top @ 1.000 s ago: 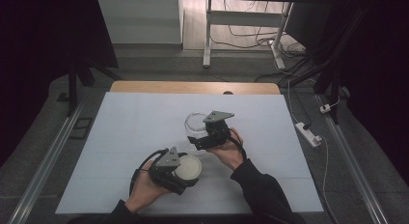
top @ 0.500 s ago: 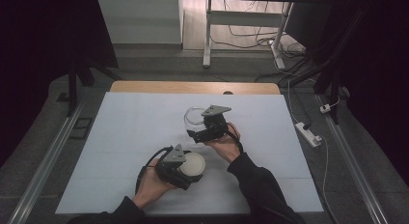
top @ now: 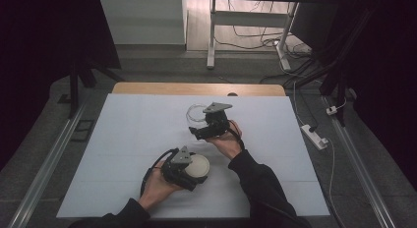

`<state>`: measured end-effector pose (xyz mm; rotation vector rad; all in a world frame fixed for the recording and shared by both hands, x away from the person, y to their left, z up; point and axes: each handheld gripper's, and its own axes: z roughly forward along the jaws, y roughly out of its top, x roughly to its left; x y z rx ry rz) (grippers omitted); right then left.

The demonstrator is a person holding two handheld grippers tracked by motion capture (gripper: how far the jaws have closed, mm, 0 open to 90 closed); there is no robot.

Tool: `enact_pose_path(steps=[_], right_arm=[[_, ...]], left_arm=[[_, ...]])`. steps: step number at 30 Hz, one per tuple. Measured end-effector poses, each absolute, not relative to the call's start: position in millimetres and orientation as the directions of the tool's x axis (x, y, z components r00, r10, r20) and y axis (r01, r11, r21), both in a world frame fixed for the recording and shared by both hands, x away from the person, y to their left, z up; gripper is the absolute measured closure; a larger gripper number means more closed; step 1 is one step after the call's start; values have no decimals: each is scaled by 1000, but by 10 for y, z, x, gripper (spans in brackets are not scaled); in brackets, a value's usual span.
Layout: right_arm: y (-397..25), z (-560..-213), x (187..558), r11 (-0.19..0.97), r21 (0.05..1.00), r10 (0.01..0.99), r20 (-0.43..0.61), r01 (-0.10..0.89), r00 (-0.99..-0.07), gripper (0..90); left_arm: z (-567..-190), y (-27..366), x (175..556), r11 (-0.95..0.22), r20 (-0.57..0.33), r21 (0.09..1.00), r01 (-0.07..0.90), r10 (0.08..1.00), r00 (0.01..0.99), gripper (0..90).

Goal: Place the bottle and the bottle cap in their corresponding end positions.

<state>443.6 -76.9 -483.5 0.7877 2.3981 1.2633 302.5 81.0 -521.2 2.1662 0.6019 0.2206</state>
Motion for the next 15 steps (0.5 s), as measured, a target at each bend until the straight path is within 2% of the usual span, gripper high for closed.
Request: enact_pose_path(steps=[15], right_arm=[[-723, -4960, 4595, 465, 820, 617, -30, 334, -786, 68]], left_arm=[[-5335, 701, 3175, -547, -62, 751, 370, 499, 864, 79]])
